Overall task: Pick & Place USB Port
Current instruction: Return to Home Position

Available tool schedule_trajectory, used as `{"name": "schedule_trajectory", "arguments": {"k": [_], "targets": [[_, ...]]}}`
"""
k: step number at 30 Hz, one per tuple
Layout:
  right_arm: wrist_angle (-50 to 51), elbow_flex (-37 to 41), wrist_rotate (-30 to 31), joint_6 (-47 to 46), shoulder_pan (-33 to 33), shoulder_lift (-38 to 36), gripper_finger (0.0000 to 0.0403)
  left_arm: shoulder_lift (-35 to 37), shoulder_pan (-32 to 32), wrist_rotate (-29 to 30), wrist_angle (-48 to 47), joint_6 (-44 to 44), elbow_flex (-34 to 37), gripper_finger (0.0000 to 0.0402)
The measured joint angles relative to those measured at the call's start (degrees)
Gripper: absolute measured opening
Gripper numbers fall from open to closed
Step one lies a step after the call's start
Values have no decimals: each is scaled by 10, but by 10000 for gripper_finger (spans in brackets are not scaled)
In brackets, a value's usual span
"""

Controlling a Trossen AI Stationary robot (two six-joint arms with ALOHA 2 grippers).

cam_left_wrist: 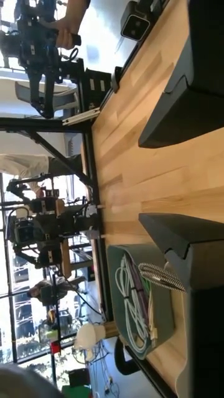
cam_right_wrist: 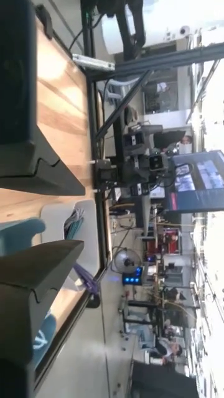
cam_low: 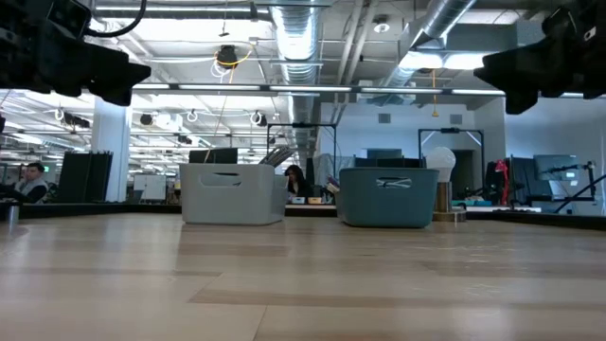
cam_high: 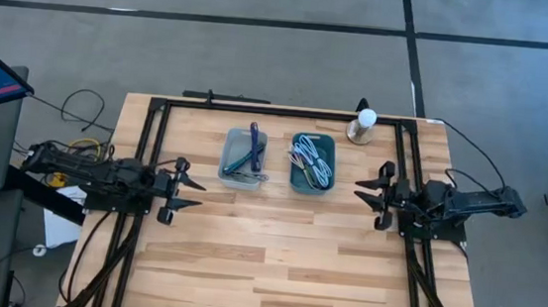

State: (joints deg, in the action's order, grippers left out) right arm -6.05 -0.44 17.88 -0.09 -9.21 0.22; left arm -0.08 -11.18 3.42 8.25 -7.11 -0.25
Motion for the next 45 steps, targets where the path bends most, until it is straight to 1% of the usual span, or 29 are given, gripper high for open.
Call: {"name": "schedule_trajectory", "arguments": {"k": [8, 19, 22, 30, 45], "targets": [[26, 0, 2, -2, 0, 0, 118, 0, 0, 0, -5, -1, 0, 182], [26, 1, 1, 10, 0, 1, 118, 0, 0, 0, -19, 1, 0, 182], [26, 1, 1, 19, 0, 1, 118, 0, 0, 14, -19, 1, 0, 182], [26, 1, 1, -16, 0, 2, 118, -8, 0, 18, -18, 1, -1, 182], [26, 1, 1, -19, 0, 2, 118, -30, 0, 17, -17, 1, -1, 182]]}}
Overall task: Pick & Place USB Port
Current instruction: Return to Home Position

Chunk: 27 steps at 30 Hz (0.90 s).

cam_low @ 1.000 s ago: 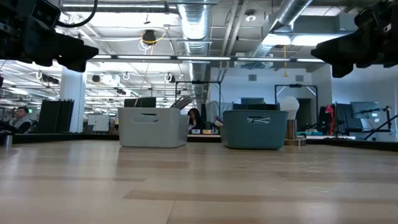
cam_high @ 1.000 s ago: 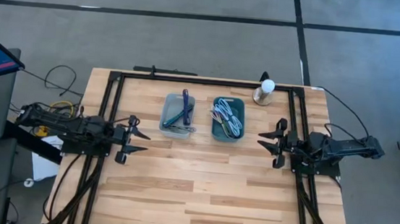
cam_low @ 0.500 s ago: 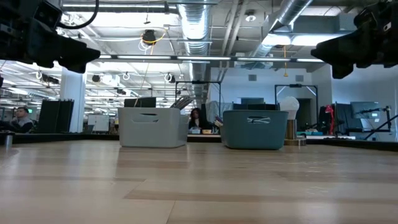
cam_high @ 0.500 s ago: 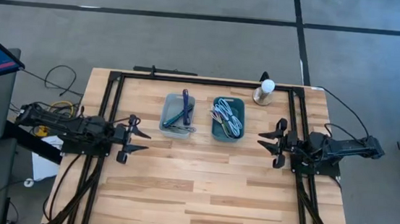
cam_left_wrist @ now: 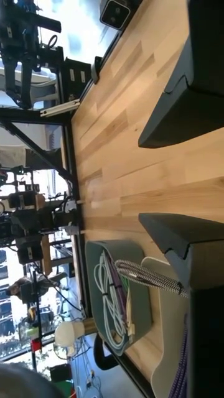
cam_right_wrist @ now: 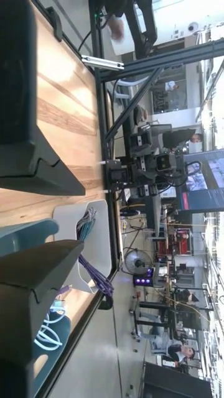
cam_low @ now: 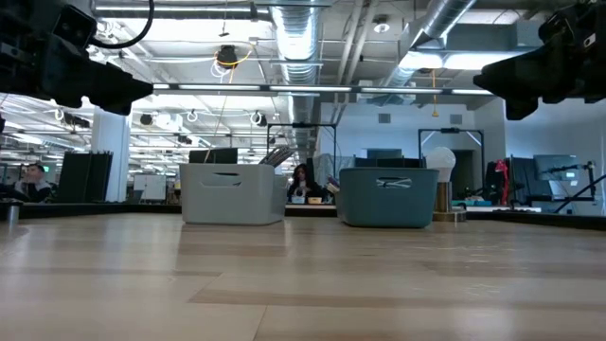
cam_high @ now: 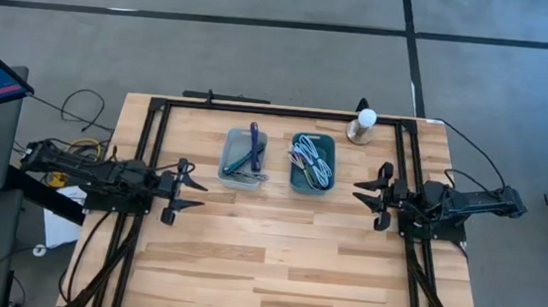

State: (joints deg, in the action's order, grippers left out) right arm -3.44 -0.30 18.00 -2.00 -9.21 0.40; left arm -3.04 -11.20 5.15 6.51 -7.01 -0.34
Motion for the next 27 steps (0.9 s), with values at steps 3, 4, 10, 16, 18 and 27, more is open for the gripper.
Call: {"name": "schedule_trajectory", "arguments": {"k": [3, 4, 10, 16, 18, 27], "targets": [[0, 0, 0, 0, 0, 0, 118, -6, 0, 0, 0, 0, 0, 182], [0, 0, 0, 0, 0, 0, 118, -8, 0, 0, 0, 0, 0, 182], [0, 0, 0, 0, 0, 0, 118, -23, 0, 0, 0, 0, 0, 182], [0, 0, 0, 0, 0, 0, 118, -43, 0, 0, 0, 0, 0, 182], [0, 0, 0, 0, 0, 0, 118, -50, 0, 0, 0, 0, 0, 182], [0, 0, 0, 0, 0, 0, 118, -77, 0, 0, 0, 0, 0, 182]]}}
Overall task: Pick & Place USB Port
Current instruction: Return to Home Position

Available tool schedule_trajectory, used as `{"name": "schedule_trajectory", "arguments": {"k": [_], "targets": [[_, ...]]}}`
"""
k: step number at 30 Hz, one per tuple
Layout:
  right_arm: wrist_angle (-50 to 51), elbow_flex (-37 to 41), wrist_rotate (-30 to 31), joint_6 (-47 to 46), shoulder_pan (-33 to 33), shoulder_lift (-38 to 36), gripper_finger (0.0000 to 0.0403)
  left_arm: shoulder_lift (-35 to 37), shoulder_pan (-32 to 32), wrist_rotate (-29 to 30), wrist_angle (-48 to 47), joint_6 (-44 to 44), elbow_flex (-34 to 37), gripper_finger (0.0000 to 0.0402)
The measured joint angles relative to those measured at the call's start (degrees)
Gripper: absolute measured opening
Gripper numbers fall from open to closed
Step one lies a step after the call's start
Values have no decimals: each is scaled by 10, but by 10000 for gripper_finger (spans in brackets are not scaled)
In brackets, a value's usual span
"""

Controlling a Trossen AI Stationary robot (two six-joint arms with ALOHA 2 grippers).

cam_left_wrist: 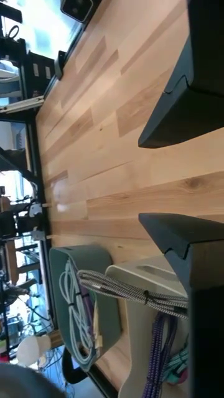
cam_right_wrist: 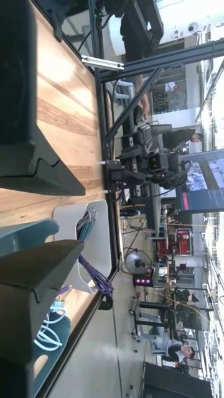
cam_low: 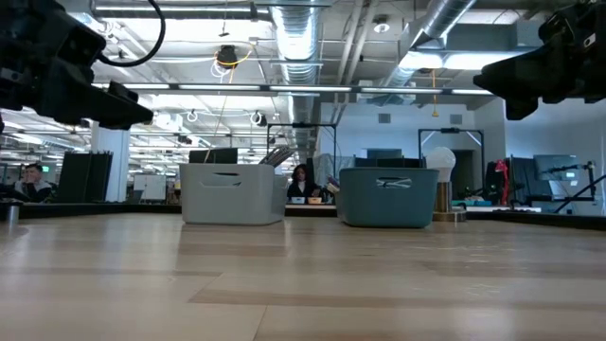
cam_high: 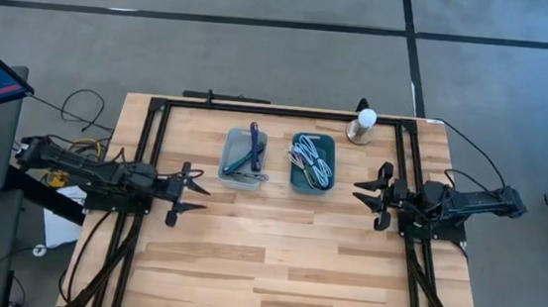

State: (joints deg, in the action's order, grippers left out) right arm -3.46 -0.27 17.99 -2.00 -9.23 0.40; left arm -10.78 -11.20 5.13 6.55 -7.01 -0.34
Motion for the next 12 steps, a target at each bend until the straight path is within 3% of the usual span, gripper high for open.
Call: {"name": "schedule_trajectory", "arguments": {"k": [12], "targets": [[0, 0, 0, 0, 0, 0, 118, -31, 0, 0, 0, 0, 0, 182]]}}
